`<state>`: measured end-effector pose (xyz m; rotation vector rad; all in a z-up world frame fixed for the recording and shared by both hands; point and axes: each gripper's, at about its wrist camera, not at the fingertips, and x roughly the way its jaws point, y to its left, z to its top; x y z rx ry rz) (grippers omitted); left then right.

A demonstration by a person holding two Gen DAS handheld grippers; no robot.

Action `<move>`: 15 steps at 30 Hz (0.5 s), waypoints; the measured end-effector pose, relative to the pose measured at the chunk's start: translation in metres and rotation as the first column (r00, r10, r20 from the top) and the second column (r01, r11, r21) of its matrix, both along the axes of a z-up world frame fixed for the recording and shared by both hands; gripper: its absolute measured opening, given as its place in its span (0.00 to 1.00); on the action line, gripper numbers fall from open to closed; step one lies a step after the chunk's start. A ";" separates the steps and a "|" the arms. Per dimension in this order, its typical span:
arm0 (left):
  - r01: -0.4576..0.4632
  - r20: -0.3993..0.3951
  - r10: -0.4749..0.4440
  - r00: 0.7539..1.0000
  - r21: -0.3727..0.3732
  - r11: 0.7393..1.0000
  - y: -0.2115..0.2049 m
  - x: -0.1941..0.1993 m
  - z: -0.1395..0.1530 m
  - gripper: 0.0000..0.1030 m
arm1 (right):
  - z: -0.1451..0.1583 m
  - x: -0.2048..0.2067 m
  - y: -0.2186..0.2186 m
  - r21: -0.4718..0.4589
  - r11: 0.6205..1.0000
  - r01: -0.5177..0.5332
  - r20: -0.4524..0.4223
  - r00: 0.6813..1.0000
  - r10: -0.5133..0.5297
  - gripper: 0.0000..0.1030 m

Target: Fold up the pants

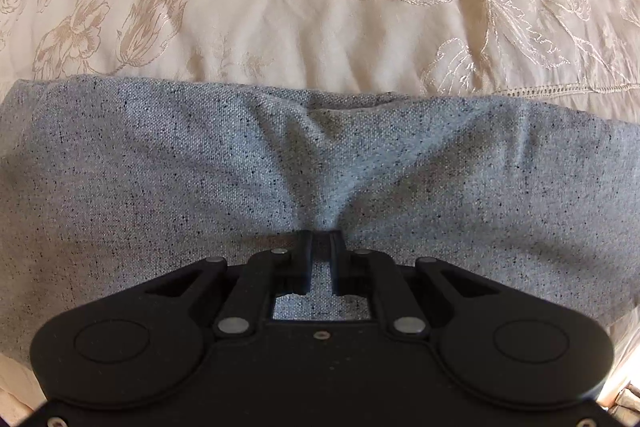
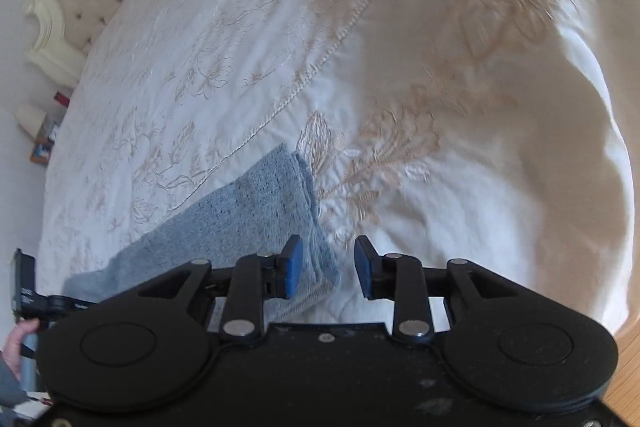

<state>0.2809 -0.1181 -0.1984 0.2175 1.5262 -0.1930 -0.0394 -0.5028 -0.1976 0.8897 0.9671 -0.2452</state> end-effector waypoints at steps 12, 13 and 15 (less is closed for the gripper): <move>0.088 -0.006 -0.088 0.996 0.091 0.992 -0.034 0.000 -0.001 0.11 | -0.034 0.016 0.032 0.024 0.991 0.134 -0.040 0.990 -0.133 0.38; 0.099 -0.007 -0.099 0.995 0.102 0.990 -0.038 0.000 -0.001 0.11 | -0.039 0.018 0.032 0.024 0.990 0.141 -0.048 0.989 -0.140 0.39; 0.116 -0.008 -0.116 0.993 0.118 0.986 -0.045 -0.001 -0.001 0.11 | -0.046 0.018 0.032 0.033 0.988 0.152 -0.042 0.988 -0.151 0.39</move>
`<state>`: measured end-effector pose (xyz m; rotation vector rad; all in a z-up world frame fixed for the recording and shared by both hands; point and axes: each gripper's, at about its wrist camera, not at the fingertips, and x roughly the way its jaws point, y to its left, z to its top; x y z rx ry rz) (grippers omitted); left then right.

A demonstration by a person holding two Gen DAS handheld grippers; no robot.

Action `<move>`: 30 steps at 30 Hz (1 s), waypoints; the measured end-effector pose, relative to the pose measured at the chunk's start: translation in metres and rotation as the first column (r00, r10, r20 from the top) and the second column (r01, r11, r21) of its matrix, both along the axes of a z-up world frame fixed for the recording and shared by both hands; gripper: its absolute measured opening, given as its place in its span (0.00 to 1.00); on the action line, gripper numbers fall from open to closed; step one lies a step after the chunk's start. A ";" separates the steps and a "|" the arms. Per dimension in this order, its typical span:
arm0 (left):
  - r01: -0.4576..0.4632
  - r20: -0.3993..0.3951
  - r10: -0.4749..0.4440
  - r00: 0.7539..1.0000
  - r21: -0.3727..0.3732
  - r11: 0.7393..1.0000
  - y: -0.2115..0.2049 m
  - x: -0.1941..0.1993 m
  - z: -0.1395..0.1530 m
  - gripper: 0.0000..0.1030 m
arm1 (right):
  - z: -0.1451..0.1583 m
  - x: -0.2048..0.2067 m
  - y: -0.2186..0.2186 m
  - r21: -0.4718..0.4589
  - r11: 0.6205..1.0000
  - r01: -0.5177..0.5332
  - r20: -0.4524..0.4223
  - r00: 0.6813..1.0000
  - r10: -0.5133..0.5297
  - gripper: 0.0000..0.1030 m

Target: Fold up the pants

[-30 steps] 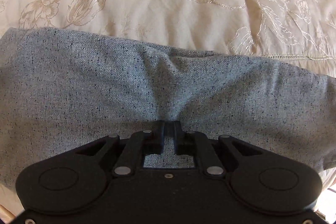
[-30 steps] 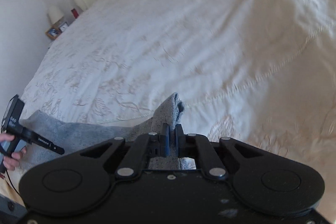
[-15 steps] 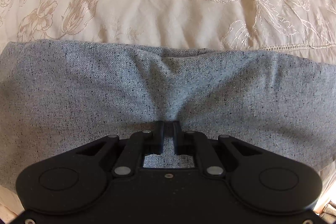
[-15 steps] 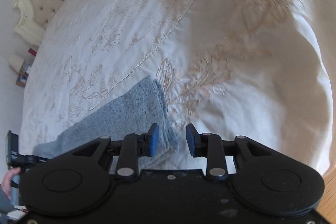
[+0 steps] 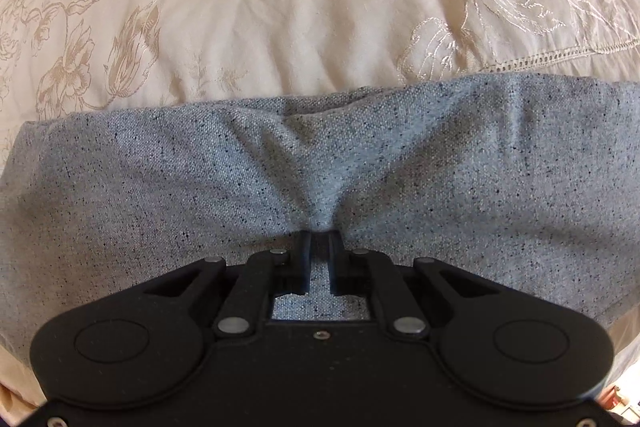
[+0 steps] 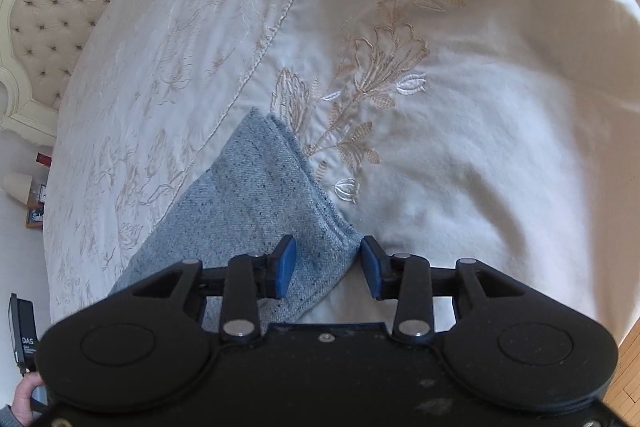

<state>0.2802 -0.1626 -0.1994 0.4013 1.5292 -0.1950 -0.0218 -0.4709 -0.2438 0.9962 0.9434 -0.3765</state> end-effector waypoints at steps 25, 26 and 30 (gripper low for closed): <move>0.093 0.042 -0.084 0.996 -0.287 0.953 -0.112 -0.001 0.043 0.19 | 0.072 0.006 0.025 -0.094 0.995 -0.036 0.184 0.981 0.053 0.10; 0.062 0.045 -0.050 0.998 -0.301 0.952 -0.099 0.001 0.048 0.19 | 0.078 0.008 0.028 -0.109 0.993 -0.040 0.188 0.980 0.060 0.10; -0.041 0.013 0.048 0.999 -0.349 0.936 -0.037 -0.002 0.054 0.19 | 0.114 0.023 0.058 -0.220 0.971 -0.088 0.204 0.970 0.135 0.10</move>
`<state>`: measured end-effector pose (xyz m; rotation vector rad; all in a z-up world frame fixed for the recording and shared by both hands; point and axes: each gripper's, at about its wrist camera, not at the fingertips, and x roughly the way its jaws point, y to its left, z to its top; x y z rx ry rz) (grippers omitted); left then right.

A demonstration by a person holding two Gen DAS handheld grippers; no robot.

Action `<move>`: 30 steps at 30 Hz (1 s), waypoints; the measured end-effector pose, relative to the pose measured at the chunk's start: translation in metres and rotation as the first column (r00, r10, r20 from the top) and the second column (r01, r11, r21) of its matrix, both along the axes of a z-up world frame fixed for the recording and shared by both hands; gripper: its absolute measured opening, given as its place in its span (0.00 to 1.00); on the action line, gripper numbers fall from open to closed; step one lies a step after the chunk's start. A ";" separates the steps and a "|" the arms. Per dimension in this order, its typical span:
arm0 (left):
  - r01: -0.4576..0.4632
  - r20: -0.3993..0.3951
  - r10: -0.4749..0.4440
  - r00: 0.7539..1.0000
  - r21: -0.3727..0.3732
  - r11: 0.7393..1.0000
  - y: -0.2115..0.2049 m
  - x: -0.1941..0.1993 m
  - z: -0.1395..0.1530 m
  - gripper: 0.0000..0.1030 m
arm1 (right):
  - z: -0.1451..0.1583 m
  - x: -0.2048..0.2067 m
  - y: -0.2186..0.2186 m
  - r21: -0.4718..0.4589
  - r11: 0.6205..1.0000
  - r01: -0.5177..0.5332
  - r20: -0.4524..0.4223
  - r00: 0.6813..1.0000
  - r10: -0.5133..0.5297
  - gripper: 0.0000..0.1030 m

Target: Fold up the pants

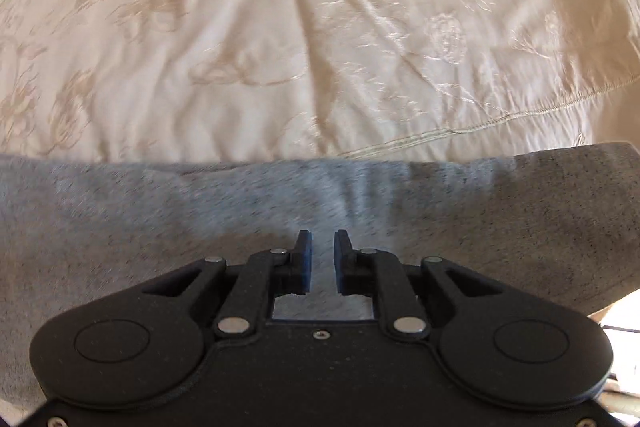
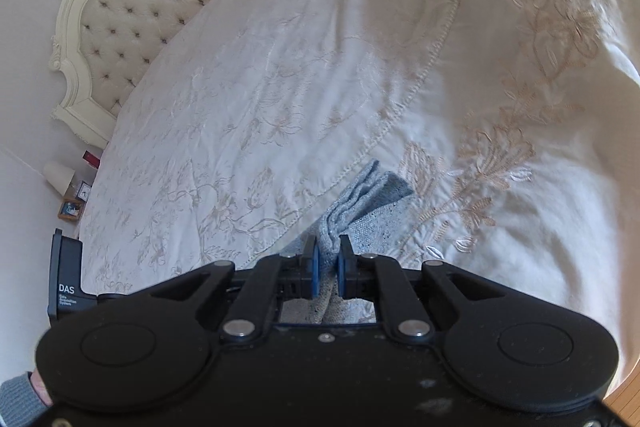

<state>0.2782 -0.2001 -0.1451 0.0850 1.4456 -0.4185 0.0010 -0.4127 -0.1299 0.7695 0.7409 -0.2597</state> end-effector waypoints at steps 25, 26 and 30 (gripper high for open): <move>-0.209 0.001 0.209 0.978 0.036 0.977 0.311 -0.004 0.011 0.18 | -0.017 0.107 0.458 -0.304 0.538 -0.786 -0.170 0.600 0.781 0.21; -0.206 0.005 0.206 0.979 0.024 0.978 0.304 -0.001 0.011 0.18 | -0.010 0.100 0.457 -0.309 0.517 -0.798 -0.137 0.575 0.806 0.22; -0.169 0.024 0.170 0.985 -0.031 0.985 0.280 0.011 0.022 0.18 | 0.025 0.079 0.437 -0.355 0.519 -0.778 -0.046 0.569 0.821 0.26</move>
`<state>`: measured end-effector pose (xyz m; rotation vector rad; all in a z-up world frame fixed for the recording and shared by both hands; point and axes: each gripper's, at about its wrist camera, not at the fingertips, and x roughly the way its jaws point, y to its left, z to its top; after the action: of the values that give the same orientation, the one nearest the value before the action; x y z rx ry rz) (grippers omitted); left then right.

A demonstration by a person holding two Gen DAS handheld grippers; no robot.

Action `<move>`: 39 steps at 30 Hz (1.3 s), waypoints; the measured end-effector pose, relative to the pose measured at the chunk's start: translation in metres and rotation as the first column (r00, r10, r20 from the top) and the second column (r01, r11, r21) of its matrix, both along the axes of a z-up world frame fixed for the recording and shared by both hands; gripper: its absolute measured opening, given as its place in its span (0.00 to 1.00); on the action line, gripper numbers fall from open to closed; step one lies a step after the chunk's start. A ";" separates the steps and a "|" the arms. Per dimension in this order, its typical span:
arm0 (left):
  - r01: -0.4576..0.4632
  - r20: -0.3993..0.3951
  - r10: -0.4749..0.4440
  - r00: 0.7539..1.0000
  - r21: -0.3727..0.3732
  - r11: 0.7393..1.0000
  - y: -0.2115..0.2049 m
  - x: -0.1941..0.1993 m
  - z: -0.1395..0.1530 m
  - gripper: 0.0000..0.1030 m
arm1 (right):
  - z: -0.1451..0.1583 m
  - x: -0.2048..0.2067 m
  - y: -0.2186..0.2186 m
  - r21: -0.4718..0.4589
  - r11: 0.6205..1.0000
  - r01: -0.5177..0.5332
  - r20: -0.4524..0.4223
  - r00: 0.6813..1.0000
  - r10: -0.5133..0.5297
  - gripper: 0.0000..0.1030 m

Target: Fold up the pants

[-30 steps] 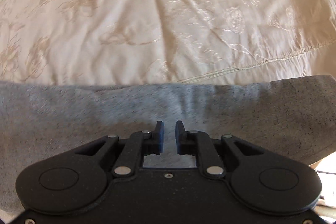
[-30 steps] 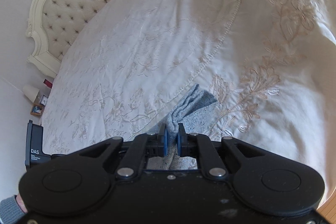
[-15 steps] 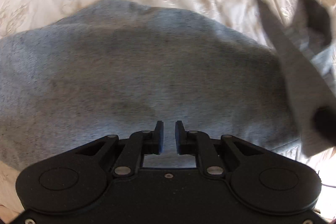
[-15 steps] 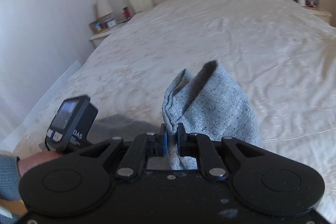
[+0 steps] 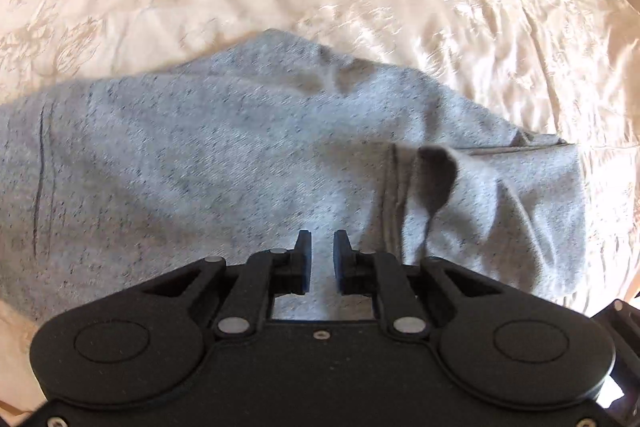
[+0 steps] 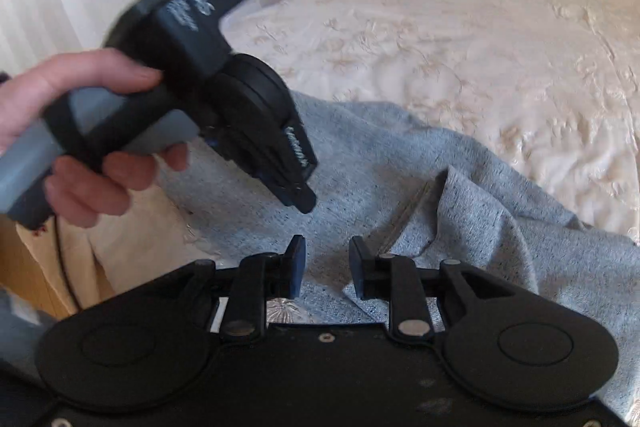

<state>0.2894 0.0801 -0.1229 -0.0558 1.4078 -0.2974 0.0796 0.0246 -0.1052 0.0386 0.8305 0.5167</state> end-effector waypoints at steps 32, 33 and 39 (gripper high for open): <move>-0.062 -0.221 0.059 0.974 -0.005 0.998 0.027 -0.067 -0.043 0.16 | -0.022 0.068 -0.071 0.058 0.997 0.049 -0.174 0.984 -0.038 0.30; -0.061 -0.212 0.058 0.976 -0.006 0.998 0.029 -0.069 -0.043 0.16 | -0.021 0.078 -0.066 0.064 0.997 0.046 -0.173 0.984 -0.035 0.30; -0.025 -0.150 0.021 0.989 -0.025 0.999 0.040 -0.072 -0.031 0.16 | -0.028 0.131 -0.049 0.032 0.995 0.100 -0.209 0.974 -0.091 0.29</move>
<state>0.2171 0.1203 -0.1539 -0.1180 1.5509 -0.2982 0.2103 -0.0242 -0.1330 0.1728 1.0166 0.4440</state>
